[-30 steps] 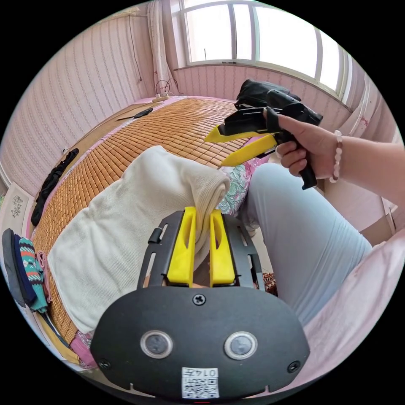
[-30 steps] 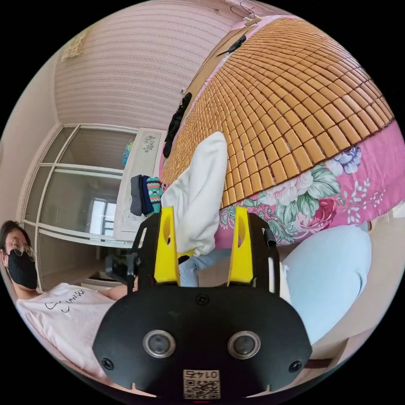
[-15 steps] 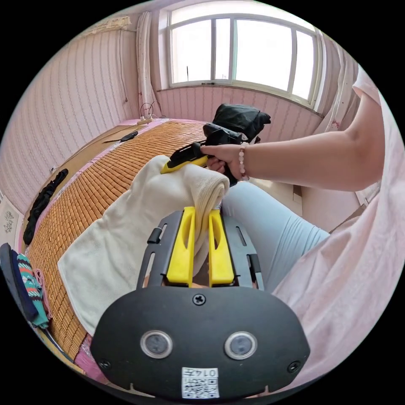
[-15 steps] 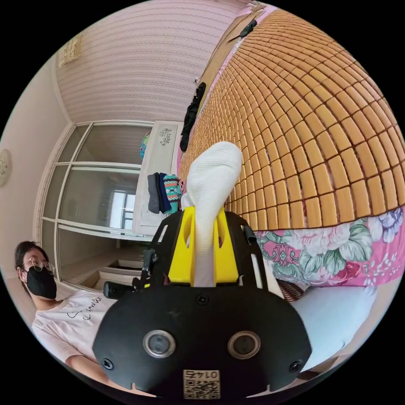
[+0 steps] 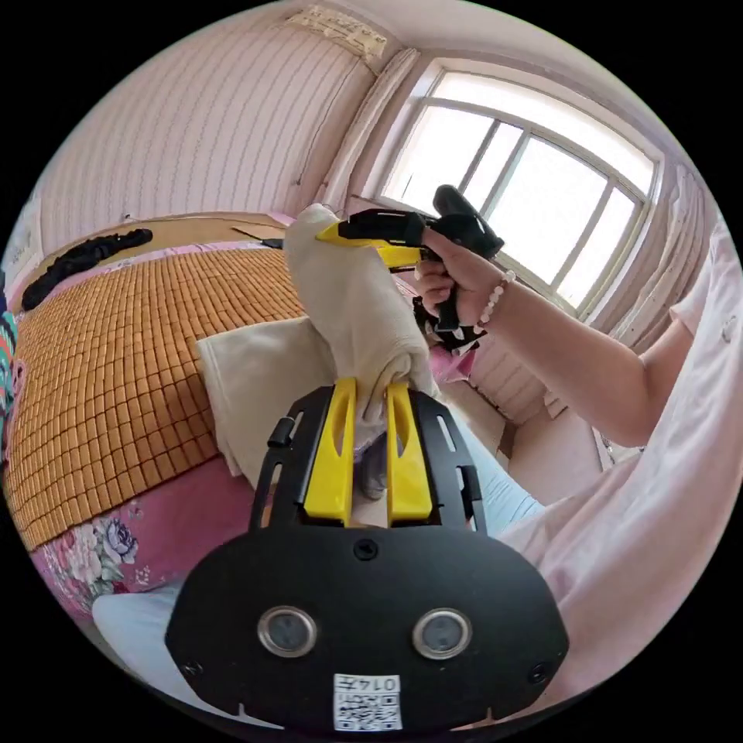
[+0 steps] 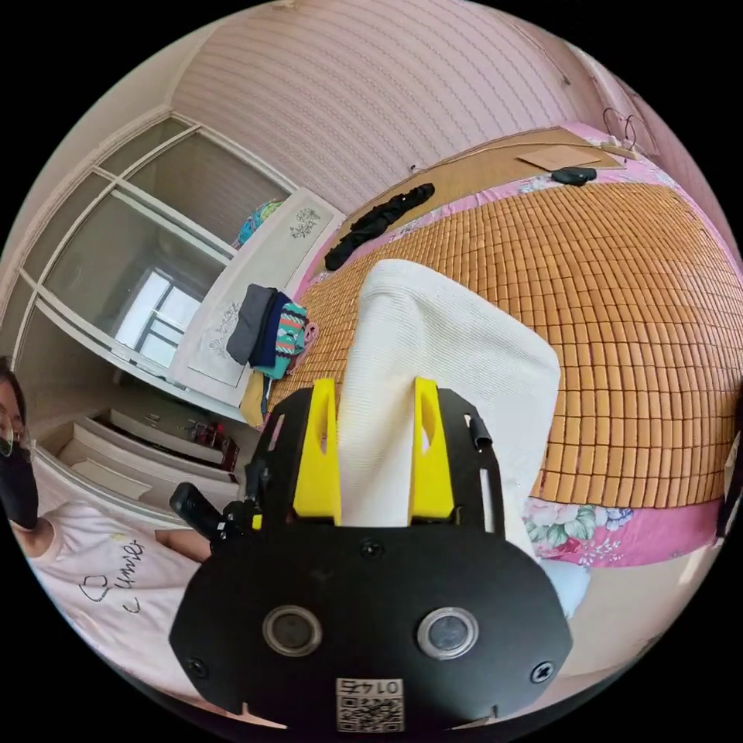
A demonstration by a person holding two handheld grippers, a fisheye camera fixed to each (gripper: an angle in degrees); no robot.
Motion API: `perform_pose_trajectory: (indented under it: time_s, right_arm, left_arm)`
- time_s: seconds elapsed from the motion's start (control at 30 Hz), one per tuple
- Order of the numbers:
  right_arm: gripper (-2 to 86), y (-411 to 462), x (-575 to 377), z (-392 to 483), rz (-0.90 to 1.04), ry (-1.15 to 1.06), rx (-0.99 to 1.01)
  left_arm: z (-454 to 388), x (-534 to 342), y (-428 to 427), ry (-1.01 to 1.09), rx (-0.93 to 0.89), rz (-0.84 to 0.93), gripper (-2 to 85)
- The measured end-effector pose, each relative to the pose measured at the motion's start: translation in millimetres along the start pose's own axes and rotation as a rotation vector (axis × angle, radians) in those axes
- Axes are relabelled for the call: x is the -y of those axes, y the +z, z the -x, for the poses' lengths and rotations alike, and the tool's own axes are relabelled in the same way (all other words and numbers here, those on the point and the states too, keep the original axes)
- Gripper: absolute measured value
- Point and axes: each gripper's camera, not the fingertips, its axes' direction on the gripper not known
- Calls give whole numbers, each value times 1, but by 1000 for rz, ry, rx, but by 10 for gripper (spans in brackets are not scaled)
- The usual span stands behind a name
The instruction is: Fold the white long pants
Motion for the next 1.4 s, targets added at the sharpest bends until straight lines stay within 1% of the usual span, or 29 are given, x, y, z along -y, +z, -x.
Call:
perform_pose_trajectory:
  time_s: [0.03, 0.07, 0.13, 0.17, 0.27, 0.33, 0.37, 0.47, 0.5, 0.53, 0.57, 0.6, 0.63, 0.7, 0.77, 0.83, 0.87, 0.93, 1.0, 1.1, 1.13, 1.17, 1.2, 1.23, 1.3, 1.37, 1.4]
  right_arm:
    - [137, 38, 10, 9, 101, -32, 32]
    - [132, 52, 14, 13, 132, -47, 68]
    - [116, 72, 16, 20, 148, -39, 188]
    - [111, 71, 15, 20, 141, -35, 195]
    - [84, 56, -6, 25, 125, -34, 96]
    - [69, 43, -36, 29, 140, -26, -9]
    - [65, 42, -45, 30, 154, -23, -28]
    - [38, 49, -94, 32, 253, 9, -133]
    - [30, 62, -112, 30, 317, 26, -195]
    - [24, 76, -127, 28, 345, 42, -225]
    - [21, 80, -132, 28, 331, 55, -231]
    - [17, 88, -139, 28, 315, 71, -243]
    - [13, 97, -136, 30, 345, 79, -245]
    - [7, 103, -121, 42, 409, 63, -237]
    - [2, 92, -99, 69, 350, -34, -205]
    - [-1, 69, -56, 107, 195, -171, -176]
    - [-1, 66, -43, 116, 162, -196, -176]
    - [-2, 70, 9, 141, 96, -284, -212]
    - [-3, 92, 46, 146, 97, -301, -287]
    - [-3, 151, 90, 127, 176, -237, -346]
    - [-3, 180, 99, 106, 239, -141, -365]
    - [-3, 194, 101, 94, 284, -91, -364]
    - [-4, 209, 101, 76, 289, -22, -343]
    - [-4, 202, 100, 65, 196, 37, -288]
    - [-5, 199, 105, 52, 195, 97, -232]
    - [-5, 190, 113, 48, 221, 102, -197]
    - [-6, 175, 118, 48, 214, 88, -141]
  left_arm:
    - [22, -13, -6, -90, 65, 35, 64]
    - [32, -19, -9, -132, 96, 48, 63]
    - [58, -35, -22, -246, 132, 51, 55]
    - [61, -37, -25, -258, 135, 46, 53]
    - [65, -34, -25, -274, 151, 30, 56]
    - [61, -19, -11, -254, 107, 29, 72]
    - [59, -13, -6, -244, 94, 33, 76]
    - [47, 15, 18, -176, 80, 44, 88]
    - [43, 24, 27, -146, 96, 40, 88]
    - [40, 32, 37, -125, 131, 52, 87]
    - [41, 34, 44, -120, 153, 71, 84]
    - [43, 36, 62, -109, 193, 145, 79]
    - [48, 35, 79, -105, 219, 222, 78]
    - [52, 35, 87, -101, 232, 239, 75]
    - [53, 40, 85, -98, 216, 230, 71]
    - [51, 46, 84, -73, 223, 237, 66]
    - [51, 47, 85, -69, 225, 243, 66]
    - [54, 48, 88, -75, 225, 239, 65]
    - [56, 50, 91, -80, 230, 238, 65]
    - [62, 54, 99, -95, 228, 245, 64]
    - [69, 54, 102, -115, 219, 251, 64]
    - [72, 55, 103, -123, 209, 252, 64]
    - [80, 56, 105, -146, 189, 257, 64]
    - [88, 58, 105, -170, 172, 251, 63]
    - [94, 64, 107, -177, 146, 268, 63]
    - [97, 72, 108, -178, 123, 288, 64]
    - [102, 78, 106, -214, 91, 293, 66]
